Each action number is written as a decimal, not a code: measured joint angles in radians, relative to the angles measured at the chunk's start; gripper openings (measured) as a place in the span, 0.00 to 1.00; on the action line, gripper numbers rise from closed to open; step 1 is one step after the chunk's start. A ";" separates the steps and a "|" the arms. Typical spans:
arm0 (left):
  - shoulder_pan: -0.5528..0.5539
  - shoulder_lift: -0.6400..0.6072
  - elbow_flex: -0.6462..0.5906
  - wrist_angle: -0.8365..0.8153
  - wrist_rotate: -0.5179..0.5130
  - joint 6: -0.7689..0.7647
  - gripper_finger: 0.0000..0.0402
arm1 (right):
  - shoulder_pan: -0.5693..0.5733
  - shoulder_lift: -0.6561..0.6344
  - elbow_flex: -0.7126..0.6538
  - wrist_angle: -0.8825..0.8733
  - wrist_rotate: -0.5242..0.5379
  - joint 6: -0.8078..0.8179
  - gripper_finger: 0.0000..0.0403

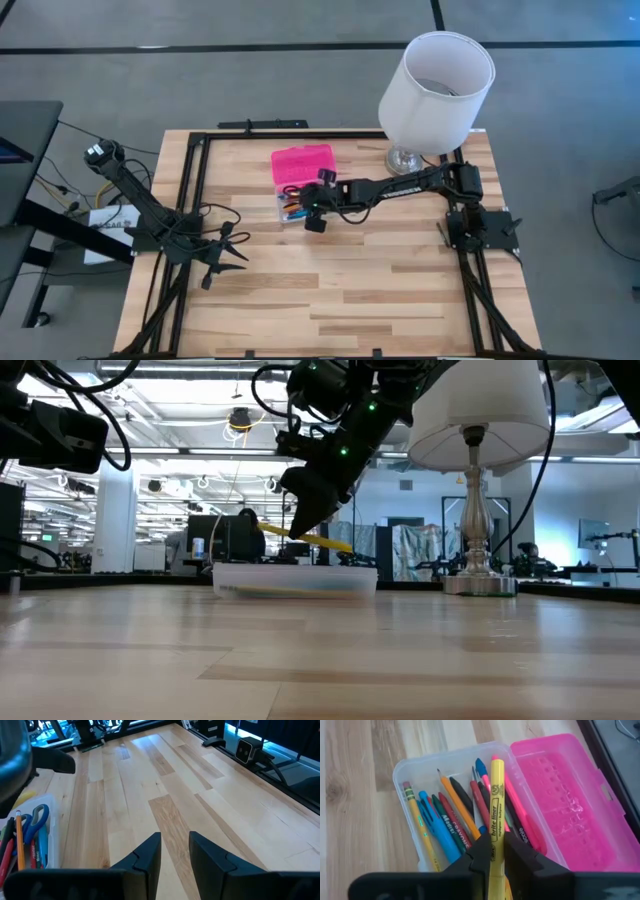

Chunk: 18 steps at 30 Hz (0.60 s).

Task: Pick & place school supplies into a supply box
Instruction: Put the yellow pen into the pink supply box, then put the green crayon into the pink supply box

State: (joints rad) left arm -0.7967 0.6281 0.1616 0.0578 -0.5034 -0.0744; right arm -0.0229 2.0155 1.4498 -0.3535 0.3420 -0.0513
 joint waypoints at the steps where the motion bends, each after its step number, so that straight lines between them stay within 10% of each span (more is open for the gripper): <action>1: 0.000 0.000 0.000 0.000 0.000 0.000 0.24 | -0.002 0.000 0.000 -0.001 0.000 0.008 0.10; 18: 0.000 0.000 0.000 0.000 0.000 -0.002 0.24 | -0.007 0.000 0.000 -0.012 0.023 0.077 0.31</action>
State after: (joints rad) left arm -0.7965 0.6281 0.1616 0.0582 -0.5032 -0.0766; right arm -0.0302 2.0159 1.4498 -0.3652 0.3654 0.0259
